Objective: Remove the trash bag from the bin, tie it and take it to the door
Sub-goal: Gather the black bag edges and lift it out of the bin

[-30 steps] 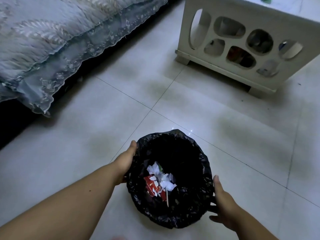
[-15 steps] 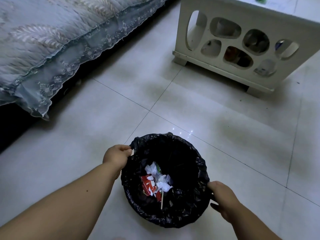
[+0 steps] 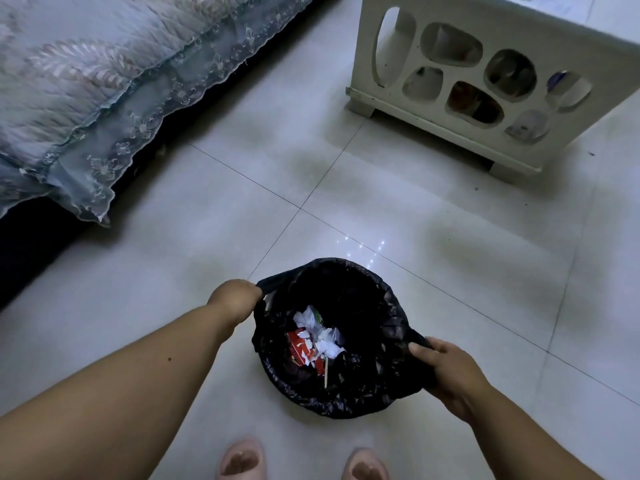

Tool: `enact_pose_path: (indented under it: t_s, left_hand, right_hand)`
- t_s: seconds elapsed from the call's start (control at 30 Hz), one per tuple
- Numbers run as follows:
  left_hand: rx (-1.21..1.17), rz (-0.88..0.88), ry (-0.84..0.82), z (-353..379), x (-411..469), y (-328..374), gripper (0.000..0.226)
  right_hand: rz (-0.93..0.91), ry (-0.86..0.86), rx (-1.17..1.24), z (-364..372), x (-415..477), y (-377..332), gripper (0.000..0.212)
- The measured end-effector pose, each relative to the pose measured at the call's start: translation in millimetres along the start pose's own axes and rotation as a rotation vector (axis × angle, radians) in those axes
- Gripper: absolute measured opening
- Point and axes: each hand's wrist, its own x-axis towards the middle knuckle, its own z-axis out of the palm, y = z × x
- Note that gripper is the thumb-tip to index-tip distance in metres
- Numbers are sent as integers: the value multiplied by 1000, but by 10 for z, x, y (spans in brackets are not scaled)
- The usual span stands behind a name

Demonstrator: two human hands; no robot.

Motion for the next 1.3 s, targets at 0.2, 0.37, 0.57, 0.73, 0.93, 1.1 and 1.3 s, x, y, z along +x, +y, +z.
enact_pose_path:
  t_s: [0.2, 0.37, 0.57, 0.73, 0.93, 1.1, 1.3]
  left_hand:
    - [57, 62, -139, -34, -492, 103, 23]
    - [41, 122, -170, -3, -622, 88, 21]
    - [-108, 169, -128, 31, -640, 106, 13]
    - [-194, 178, -188, -7, -746, 130, 4]
    - [-193, 132, -228, -181, -918, 183, 7]
    - [-203, 126, -235, -369, -1164, 257, 7]
    - [-175, 178, -224, -631, -1563, 483, 8]
  right_hand:
    - [-10, 40, -304, 172, -412, -141, 21]
    - [15, 60, -355, 334, -527, -148, 19]
    - [-52, 93, -312, 538, -547, -143, 17]
    - [-87, 61, -271, 646, -664, -204, 28]
    - [-4, 76, -196, 638, -921, -420, 58]
    - [55, -22, -209, 630, -1255, -647, 15]
    - [-16, 14, -156, 555, -1751, -1044, 29]
